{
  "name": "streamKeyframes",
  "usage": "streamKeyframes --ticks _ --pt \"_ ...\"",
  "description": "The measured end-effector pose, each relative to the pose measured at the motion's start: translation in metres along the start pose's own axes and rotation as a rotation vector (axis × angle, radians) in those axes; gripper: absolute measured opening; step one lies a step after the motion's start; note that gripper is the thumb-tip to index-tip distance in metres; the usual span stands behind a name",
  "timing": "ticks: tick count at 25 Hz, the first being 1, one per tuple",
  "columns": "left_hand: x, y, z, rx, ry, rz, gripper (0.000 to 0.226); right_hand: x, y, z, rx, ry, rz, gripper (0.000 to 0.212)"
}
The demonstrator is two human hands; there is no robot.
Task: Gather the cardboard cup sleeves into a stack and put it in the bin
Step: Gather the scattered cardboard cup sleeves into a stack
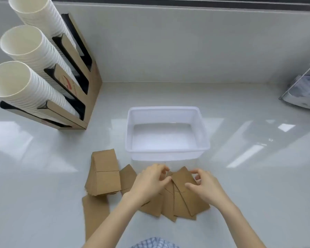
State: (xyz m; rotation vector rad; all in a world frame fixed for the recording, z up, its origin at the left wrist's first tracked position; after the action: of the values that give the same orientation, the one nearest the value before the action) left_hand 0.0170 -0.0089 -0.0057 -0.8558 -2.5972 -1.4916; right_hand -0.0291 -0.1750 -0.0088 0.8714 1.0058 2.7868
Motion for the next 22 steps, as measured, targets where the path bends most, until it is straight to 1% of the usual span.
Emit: streamKeyframes --ticks 2,3,6,10,12,15,18,20,22 --pt "-0.007 -0.007 -0.005 -0.036 0.004 0.029 0.038 0.001 0.001 -0.007 0.089 -0.058 -0.024 0.06" --pt "-0.009 -0.011 -0.007 -0.061 -0.003 0.044 0.04 0.003 -0.001 -0.01 0.127 -0.08 -0.024 0.061" --pt "-0.014 -0.02 -0.01 -0.092 -0.009 0.07 0.044 0.005 -0.006 -0.013 0.179 -0.113 -0.036 0.053" --pt "-0.016 -0.023 -0.008 -0.068 -0.021 0.061 0.041 0.001 -0.006 -0.014 0.118 -0.112 -0.054 0.046" --pt "-0.016 -0.023 -0.006 -0.03 -0.022 0.045 0.041 0.0 -0.006 -0.014 0.081 -0.105 -0.057 0.045" --pt "-0.014 -0.02 -0.002 0.077 -0.004 -0.009 0.037 0.0 -0.006 -0.012 0.001 -0.047 -0.067 0.037" --pt "-0.009 -0.015 0.002 0.218 0.033 -0.05 0.023 0.0 -0.008 -0.005 -0.065 0.051 -0.064 0.032" --pt "-0.003 -0.011 0.011 0.297 0.077 -0.069 0.015 0.001 -0.011 -0.001 -0.116 0.105 -0.087 0.024" --pt "0.003 -0.005 0.025 0.413 0.153 -0.095 0.014 0.002 -0.011 0.001 -0.171 0.115 -0.127 0.019"
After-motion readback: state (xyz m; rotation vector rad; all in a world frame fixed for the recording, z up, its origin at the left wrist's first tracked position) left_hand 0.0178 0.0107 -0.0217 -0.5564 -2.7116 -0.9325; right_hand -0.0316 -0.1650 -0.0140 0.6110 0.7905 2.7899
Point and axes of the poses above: each hand's wrist, its own x-axis away from the middle knuckle, its own y-axis out of the back of the hand, z = x × y, the point moved 2 cm from there along -x, towards the middle knuckle, and after that the axes turned 8 degrees about -x, right-handed, at the moved point
